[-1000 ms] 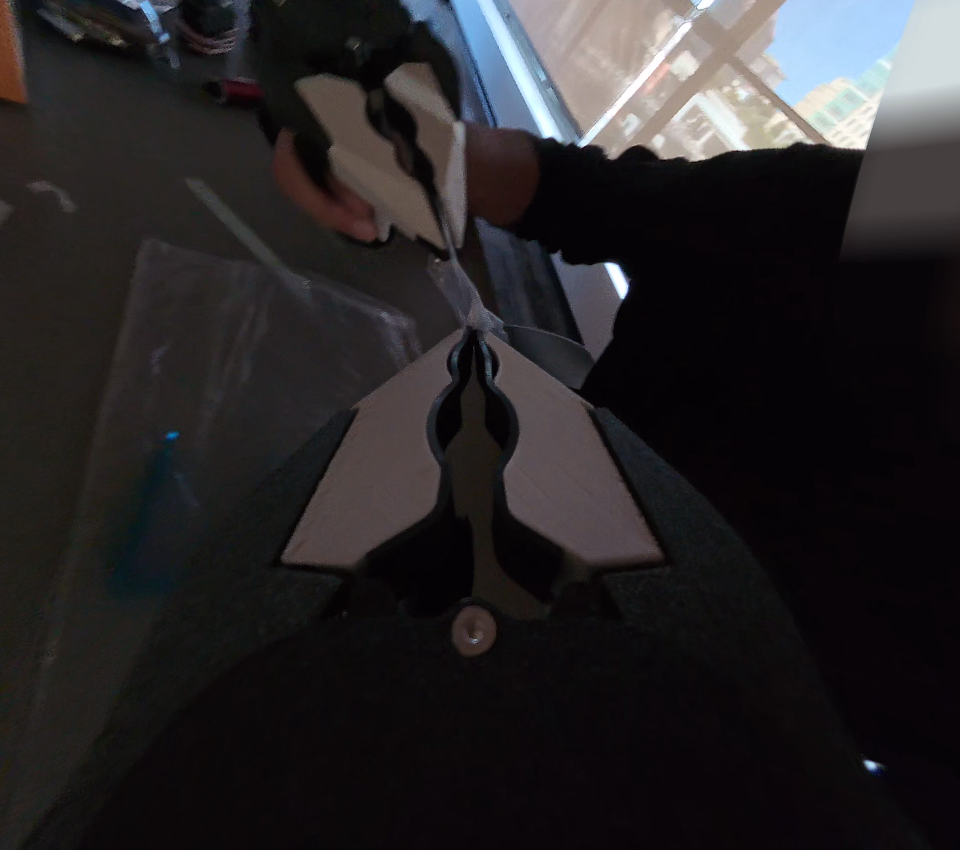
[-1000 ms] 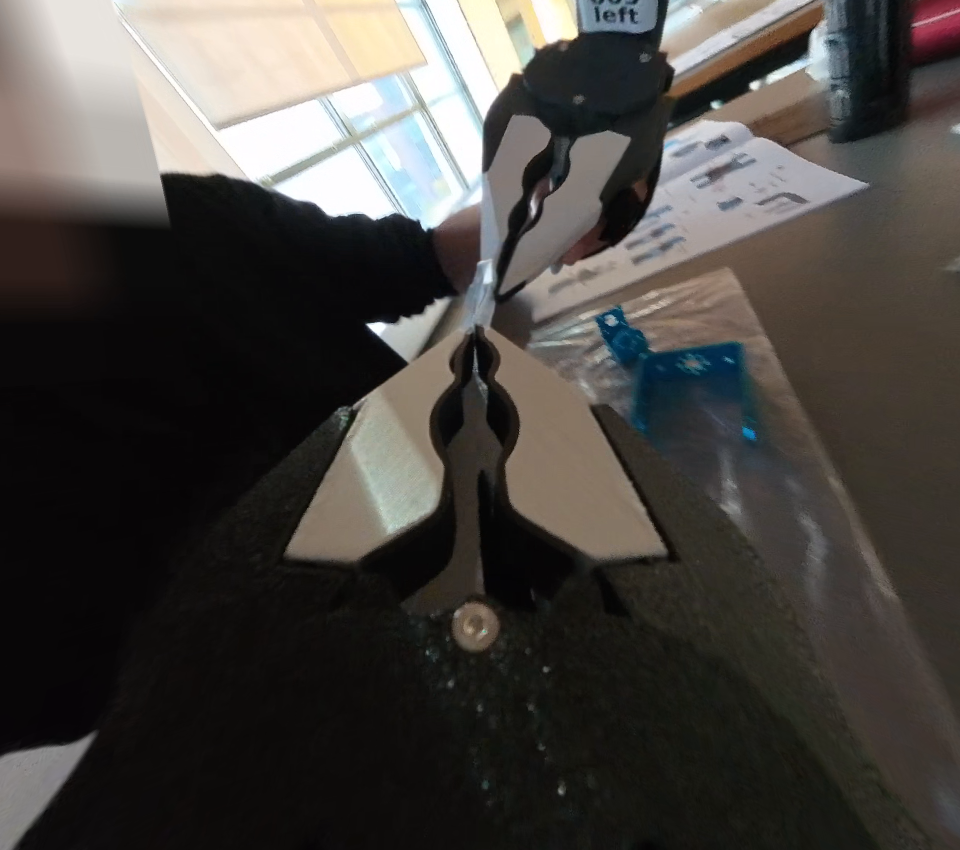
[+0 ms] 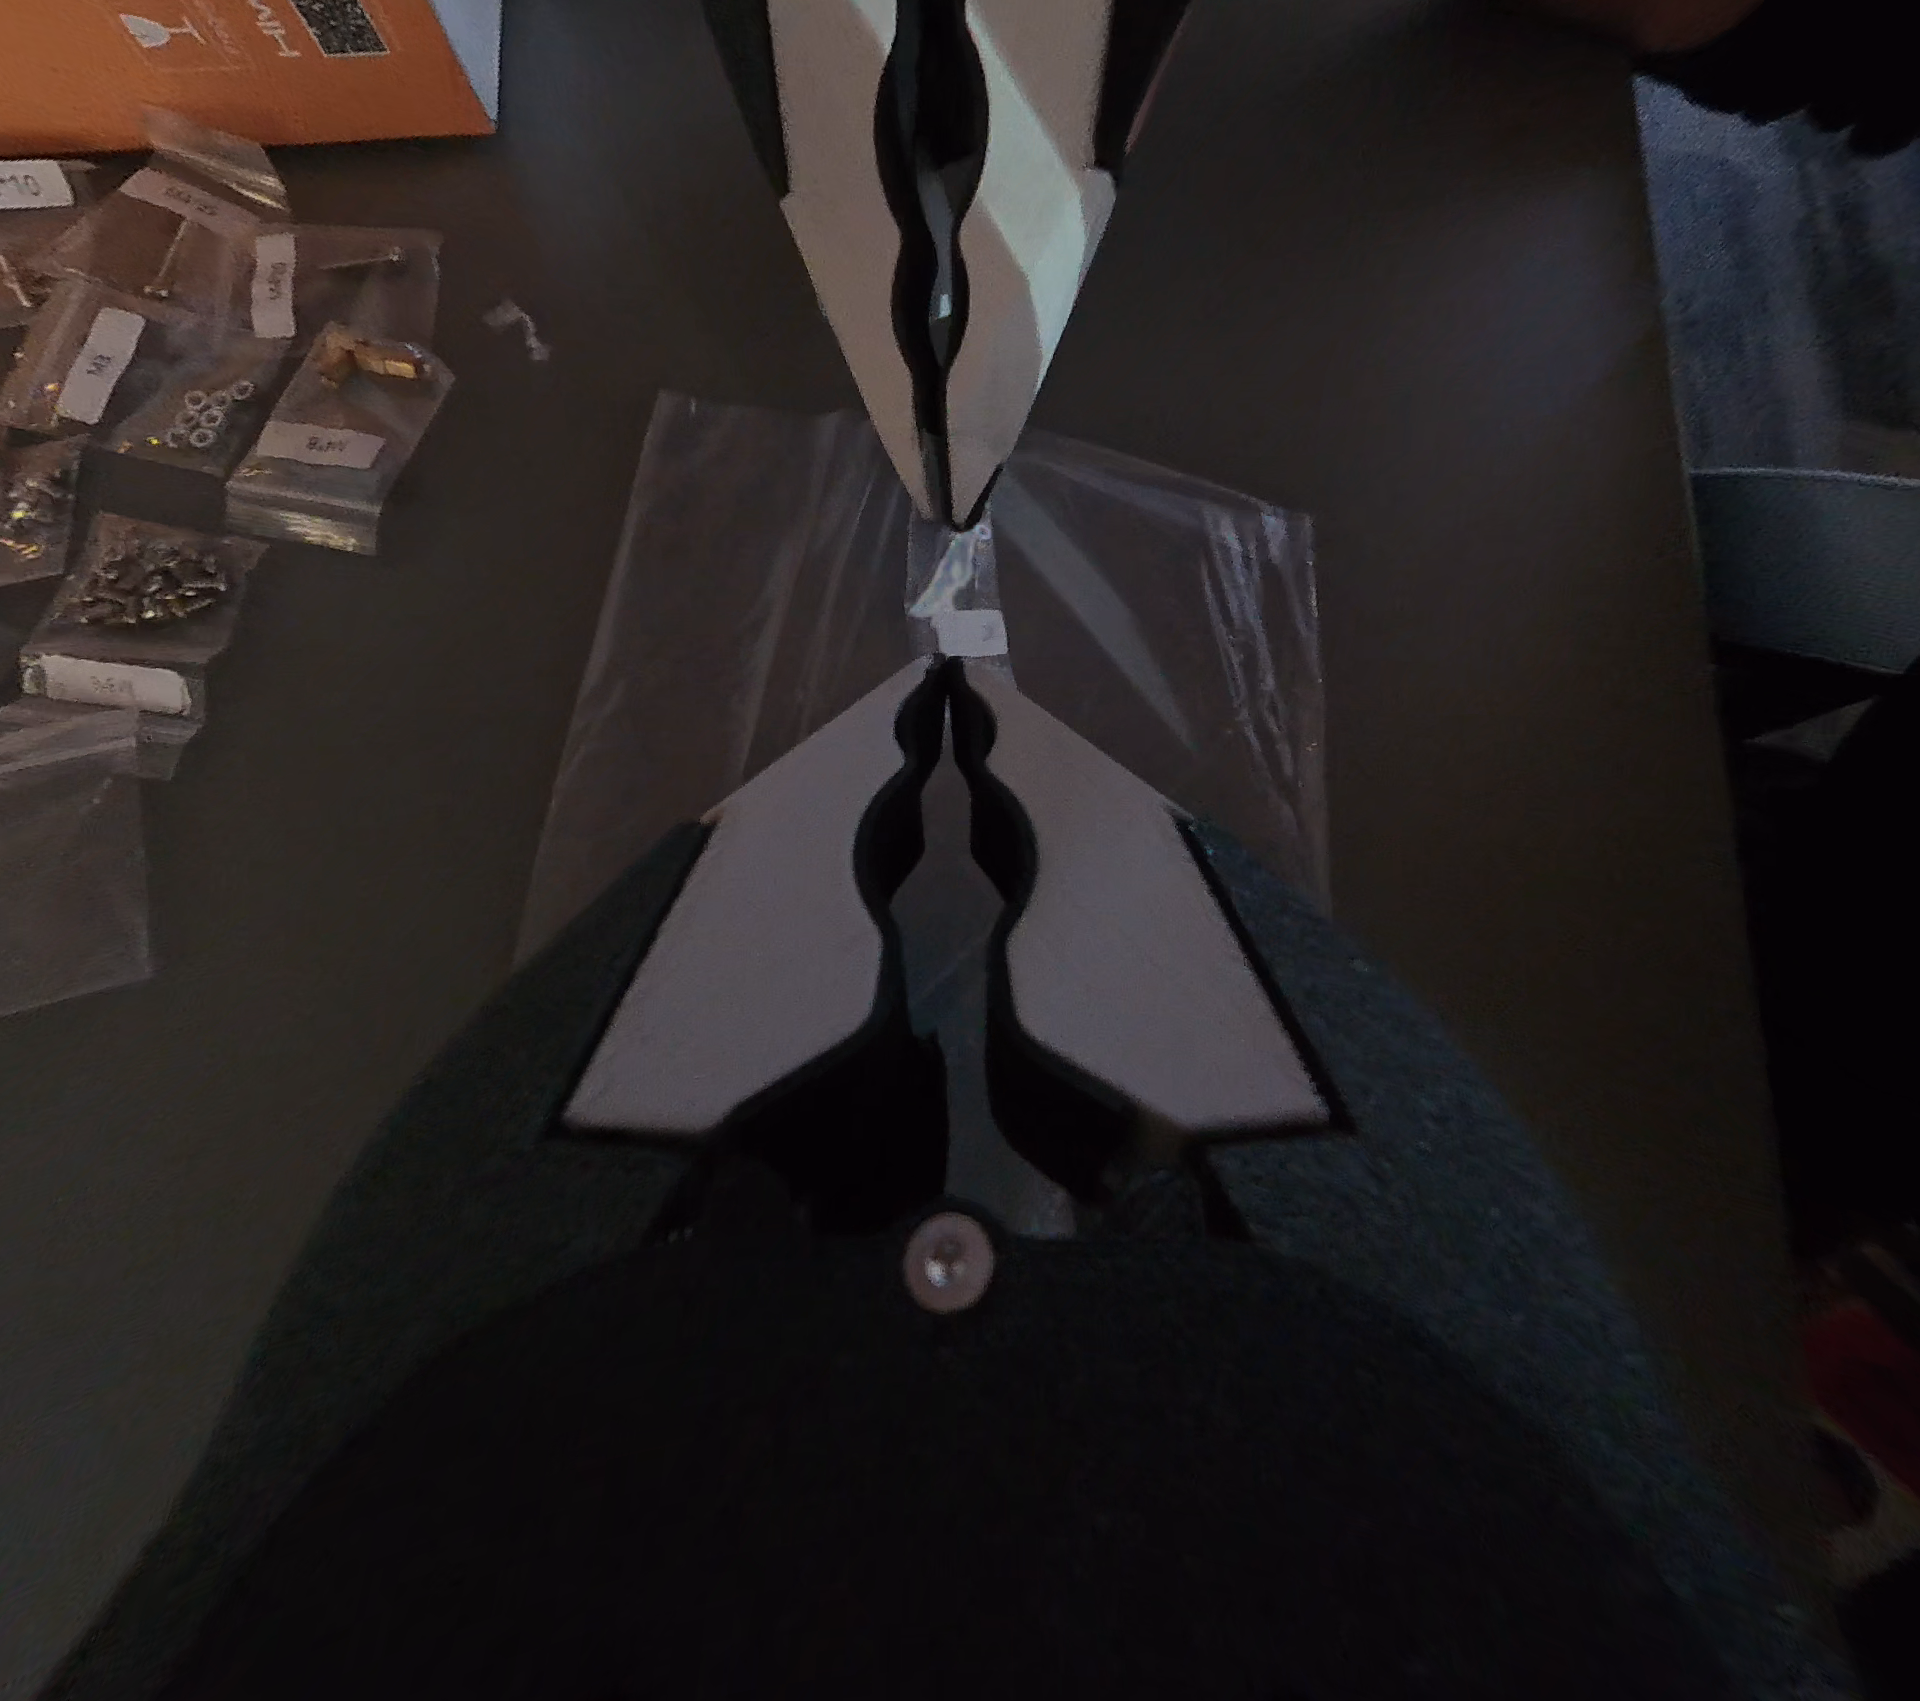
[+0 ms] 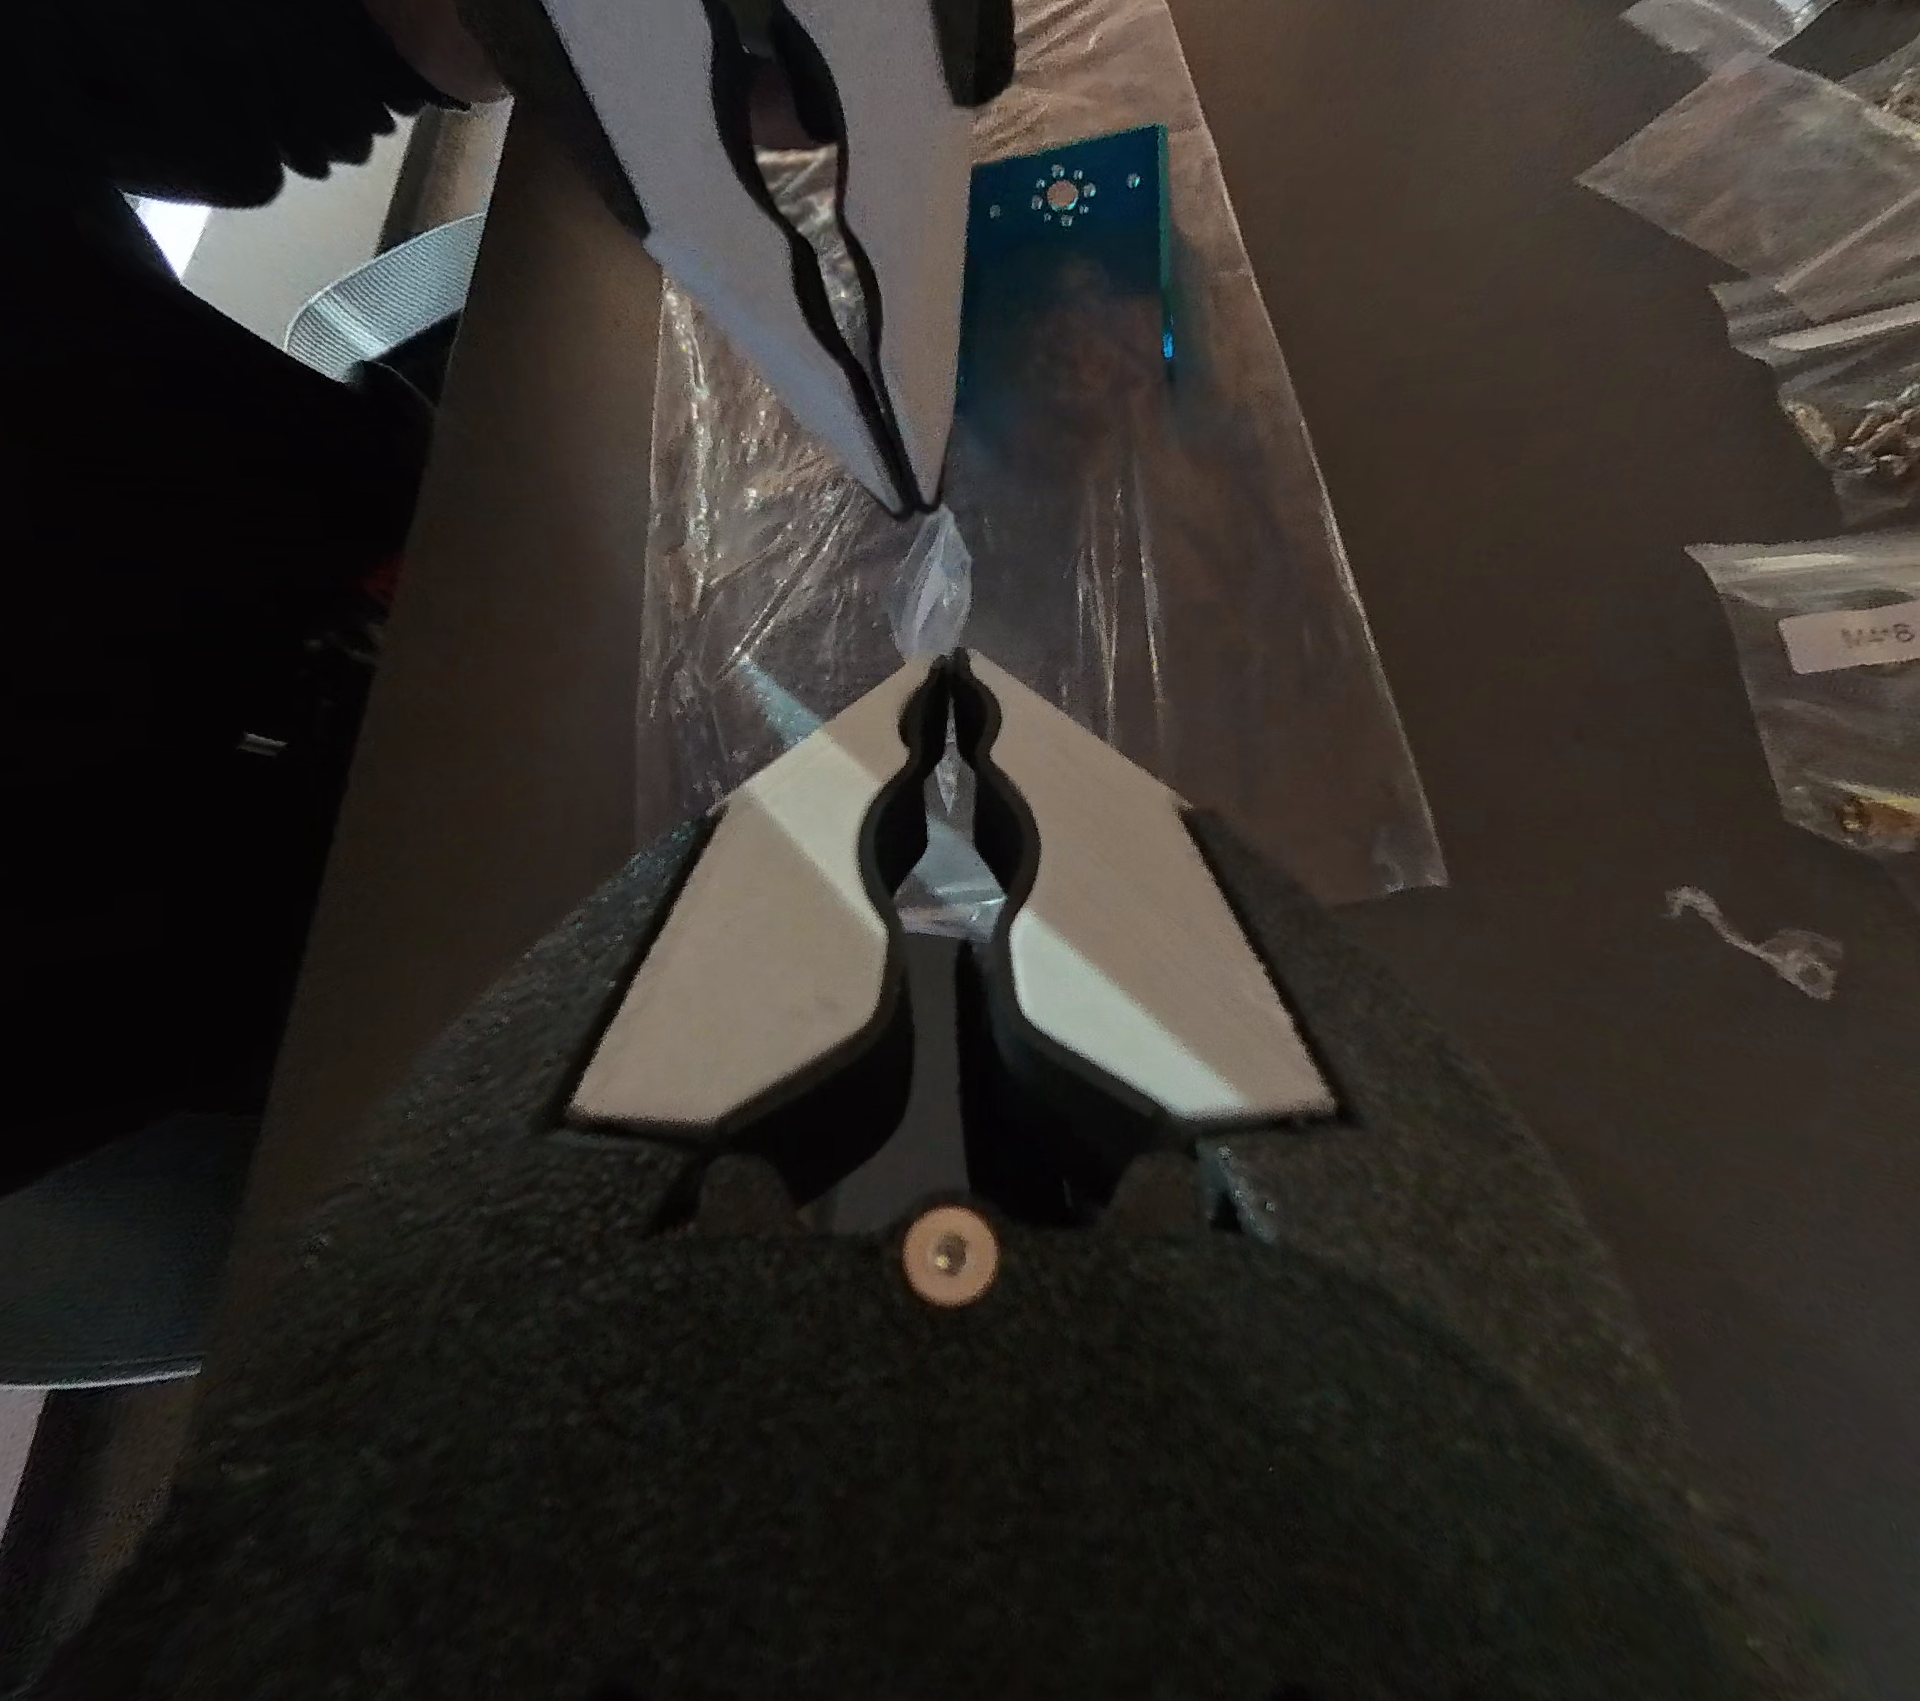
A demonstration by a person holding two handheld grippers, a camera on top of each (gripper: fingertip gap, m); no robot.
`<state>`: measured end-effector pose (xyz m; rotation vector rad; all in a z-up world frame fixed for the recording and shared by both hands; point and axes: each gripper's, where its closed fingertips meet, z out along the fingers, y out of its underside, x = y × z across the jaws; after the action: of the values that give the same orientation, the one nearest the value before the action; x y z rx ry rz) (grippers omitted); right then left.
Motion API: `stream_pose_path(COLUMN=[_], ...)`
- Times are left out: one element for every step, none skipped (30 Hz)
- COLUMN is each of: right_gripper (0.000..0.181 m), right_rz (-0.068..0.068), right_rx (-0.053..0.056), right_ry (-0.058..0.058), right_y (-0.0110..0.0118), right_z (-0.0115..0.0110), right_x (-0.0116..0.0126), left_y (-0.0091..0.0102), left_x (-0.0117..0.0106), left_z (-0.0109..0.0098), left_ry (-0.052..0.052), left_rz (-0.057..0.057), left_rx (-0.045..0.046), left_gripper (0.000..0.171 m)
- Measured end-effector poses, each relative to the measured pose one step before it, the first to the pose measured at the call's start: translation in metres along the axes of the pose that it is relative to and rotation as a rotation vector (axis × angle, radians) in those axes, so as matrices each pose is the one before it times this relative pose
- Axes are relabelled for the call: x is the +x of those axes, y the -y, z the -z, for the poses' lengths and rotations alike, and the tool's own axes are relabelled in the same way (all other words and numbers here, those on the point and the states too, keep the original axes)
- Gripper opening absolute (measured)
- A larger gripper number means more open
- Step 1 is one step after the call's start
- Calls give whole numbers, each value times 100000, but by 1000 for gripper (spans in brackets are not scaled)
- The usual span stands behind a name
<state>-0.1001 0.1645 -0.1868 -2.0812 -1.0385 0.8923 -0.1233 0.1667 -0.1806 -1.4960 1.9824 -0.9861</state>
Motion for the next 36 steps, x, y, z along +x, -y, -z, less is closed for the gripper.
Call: stream_pose_path(right_gripper=[0, 0, 0, 0, 0, 0, 0, 0, 0, 0, 0, 0, 0, 0, 0, 0, 0, 0, 0, 0, 0, 0, 0, 0, 0, 0, 0, 0, 0, 0, 0, 0, 0, 0, 0, 0], right_rz=[161, 172, 323, 587, 564, 670, 521, 893, 1528, 1823, 1665, 821, 500, 584, 202, -424, -779, -302, 43, -29, -210, 41, 523, 429, 165, 47, -113, -215, 60, 177, 342, 333, 452, 846, 659, -68], right_rx=[1, 518, -43, -225, 258, 702, 403, 672, 1395, 1248, 551, -461, -1241, -933, -263, 36, 274, 112, -54, -1, 140, -14, -182, -627, -468, 26, 243, 316, 812, 735, 246, 267, -8, 105, 836, 534], right_ry=[-178, -259, -80, -195, -650, -595, 174, -116, 206, 1209, 218, -810, -631, -729, -448, 69, 168, -204, -328, -196, 198, -95, -385, -388, -148, -188, 193, 418, 11, 91, 245, 47, -368, -562, -94, 336], right_y=[9, 92, 41, -3, 73, 142, 74, 119, 231, 249, 167, -17, -172, -172, -89, -55, -19, -48, -49, -9, 27, 7, -3, -89, -67, 5, 50, 69, 142, 157, 78, 81, 48, 46, 156, 110], right_z=[-24, -20, 2, 24, 45, 58, 53, 67, 53, 49, 7, -30, -61, -59, -44, -27, -9, 9, 24, 21, 22, 1, -14, -31, -33, -12, -6, -5, 12, 12, 12, -6, -32, -25, -6, 12], right_x=[-23, -6, -53, -52, 34, 31, -67, -29, -129, -328, -194, 6, 32, 78, 92, 59, 75, 98, 85, 47, -24, 1, 3, 15, -11, 3, -38, -79, -45, -61, -111, -78, -16, -5, -64, -83], left_y=[39, 188, 156, 174, 113, -26, -58, -13, -42, -39, -46, -73, -104, -97, -29, 3, 41, 9, -32, -38, -132, -156, -125, -84, -48, -49, -67, -36, -40, -68, -59, -63, -49, 9, 16, 43], left_x=[-185, -124, 83, -79, -207, -69, -68, 121, 279, 181, 96, 99, 158, 44, -63, -6, -64, -71, -93, -50, -2, 20, 35, 109, 163, 121, 65, 67, 108, 68, -18, 108, 176, 142, 104, -98], left_z=[-67, 87, 158, 178, 149, 87, 19, -35, -105, -161, -155, -103, -86, -42, 38, 120, 172, 199, 160, 90, -27, -138, -177, -165, -131, -65, -38, -33, -55, -96, -122, -127, -107, -59, -2, 74], left_ry=[2038, 1170, -801, -206, 360, -479, -473, -1563, -2468, -1465, -327, 267, 244, 870, 1320, 535, 387, -25, -54, -288, -458, -286, 154, 53, 54, 345, 638, 547, 279, 494, 1056, 165, -529, -505, -513, 453], left_rz=[-599, -127, 697, 1430, 1456, 1193, 1278, 1362, 1460, 849, -436, -1618, -1934, -1447, -1082, -619, 190, 662, 664, 325, 217, -94, -429, -717, -949, -1085, -1037, -979, -949, -890, -956, -824, -390, -59, 54, -13], left_rx=[-272, 647, 588, 891, 864, 120, 132, 422, 134, -157, -263, -501, -622, -647, -177, 82, 407, 322, 327, 382, -121, -576, -592, -650, -616, -637, -824, -611, -448, -631, -526, -495, -478, -51, 18, 189], left_gripper=[0, 0, 0, 1, 4, 7, 11, 17, 19, 19, 16, 8, 5, 5, 5, 5, 5, 5, 4, 4, 2, 1, 0, 0, 0, 0, 0, 0, 0, 0, 0, 0, 0, 0, 0, 0])
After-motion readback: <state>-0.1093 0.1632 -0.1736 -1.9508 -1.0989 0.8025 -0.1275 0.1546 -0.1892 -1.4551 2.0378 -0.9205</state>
